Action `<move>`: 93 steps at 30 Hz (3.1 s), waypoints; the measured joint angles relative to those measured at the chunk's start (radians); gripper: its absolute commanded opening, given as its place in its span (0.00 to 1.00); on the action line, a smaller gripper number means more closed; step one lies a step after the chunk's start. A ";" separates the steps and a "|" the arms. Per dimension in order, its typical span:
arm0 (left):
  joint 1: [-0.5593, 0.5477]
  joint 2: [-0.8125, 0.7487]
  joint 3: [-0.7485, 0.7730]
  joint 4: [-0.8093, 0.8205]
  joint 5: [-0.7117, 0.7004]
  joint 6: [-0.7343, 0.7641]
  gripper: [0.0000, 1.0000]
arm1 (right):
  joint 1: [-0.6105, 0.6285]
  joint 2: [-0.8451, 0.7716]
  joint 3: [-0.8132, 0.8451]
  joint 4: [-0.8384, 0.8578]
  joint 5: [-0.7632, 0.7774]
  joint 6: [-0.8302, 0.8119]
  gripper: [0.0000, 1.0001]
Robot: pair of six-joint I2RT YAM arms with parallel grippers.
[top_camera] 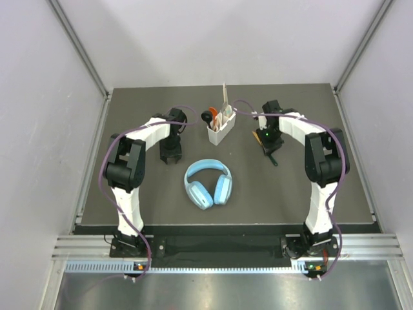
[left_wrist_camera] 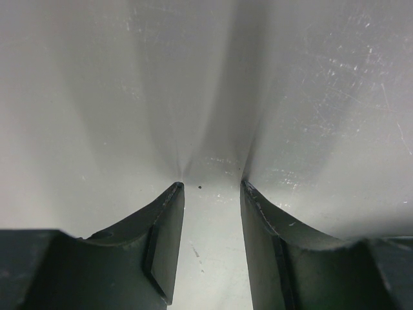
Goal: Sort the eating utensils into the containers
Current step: Pick up the knife at the center of the board, then place the knife in the storage box.
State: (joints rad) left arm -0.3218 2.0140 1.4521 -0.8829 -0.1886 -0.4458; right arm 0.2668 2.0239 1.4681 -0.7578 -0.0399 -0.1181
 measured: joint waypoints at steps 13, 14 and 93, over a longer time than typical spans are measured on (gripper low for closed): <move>-0.002 -0.008 -0.011 0.010 -0.003 0.000 0.46 | 0.000 0.039 0.059 -0.061 0.008 0.024 0.00; -0.002 -0.008 -0.011 0.010 -0.003 0.000 0.46 | 0.000 0.042 0.065 -0.068 0.009 0.025 0.00; -0.006 -0.029 -0.039 0.026 -0.022 -0.022 0.46 | 0.236 0.057 0.335 0.608 0.068 0.136 0.00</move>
State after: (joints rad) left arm -0.3275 1.9846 1.4128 -0.8574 -0.2104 -0.4675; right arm 0.5026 2.0808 1.8034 -0.1501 0.0277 0.0181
